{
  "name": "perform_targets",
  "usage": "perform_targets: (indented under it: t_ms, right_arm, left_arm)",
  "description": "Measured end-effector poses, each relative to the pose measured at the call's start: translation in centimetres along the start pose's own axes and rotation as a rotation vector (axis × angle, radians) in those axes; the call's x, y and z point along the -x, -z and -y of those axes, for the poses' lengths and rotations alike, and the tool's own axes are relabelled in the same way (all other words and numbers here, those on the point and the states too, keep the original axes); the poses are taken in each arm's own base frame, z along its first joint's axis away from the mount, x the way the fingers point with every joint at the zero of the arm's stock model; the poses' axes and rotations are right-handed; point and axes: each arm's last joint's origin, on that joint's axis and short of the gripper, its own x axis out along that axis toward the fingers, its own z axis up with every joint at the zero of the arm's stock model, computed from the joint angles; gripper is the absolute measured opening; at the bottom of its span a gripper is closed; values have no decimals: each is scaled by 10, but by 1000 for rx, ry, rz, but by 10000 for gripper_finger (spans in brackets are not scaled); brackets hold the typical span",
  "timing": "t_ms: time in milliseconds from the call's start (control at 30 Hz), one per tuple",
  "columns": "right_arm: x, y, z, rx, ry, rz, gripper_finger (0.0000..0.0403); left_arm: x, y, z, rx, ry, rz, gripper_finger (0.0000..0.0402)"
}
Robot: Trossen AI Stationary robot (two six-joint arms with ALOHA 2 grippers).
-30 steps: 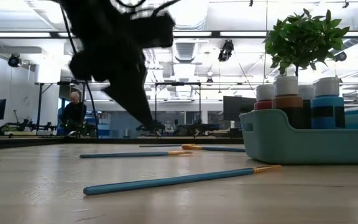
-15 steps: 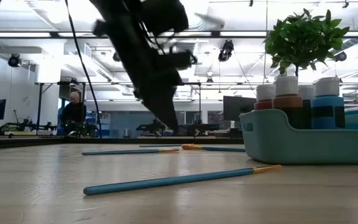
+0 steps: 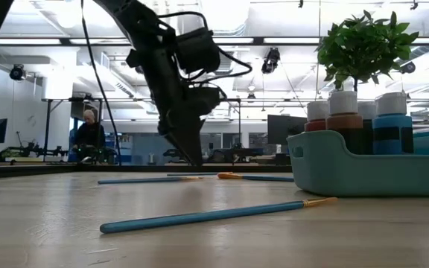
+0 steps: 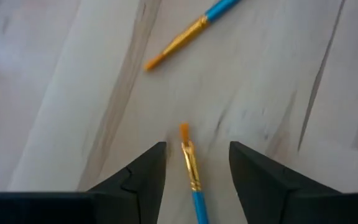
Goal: Pick & Place Paint Supplies
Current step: Put the blue paintbrush into the blue bin
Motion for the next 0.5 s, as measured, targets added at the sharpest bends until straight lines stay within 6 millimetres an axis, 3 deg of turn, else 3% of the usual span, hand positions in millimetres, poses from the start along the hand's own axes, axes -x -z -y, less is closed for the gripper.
perform_targets:
  t_ms: [200, 500]
  right_arm:
    - [0, 0, 0, 1, 2, 0, 182]
    - [0, 0, 0, -4, -2, 4, 182]
  left_arm:
    - [-8, 13, -5, 33, 56, -53, 176]
    - [-22, 22, -4, 50, 94, -104, 123]
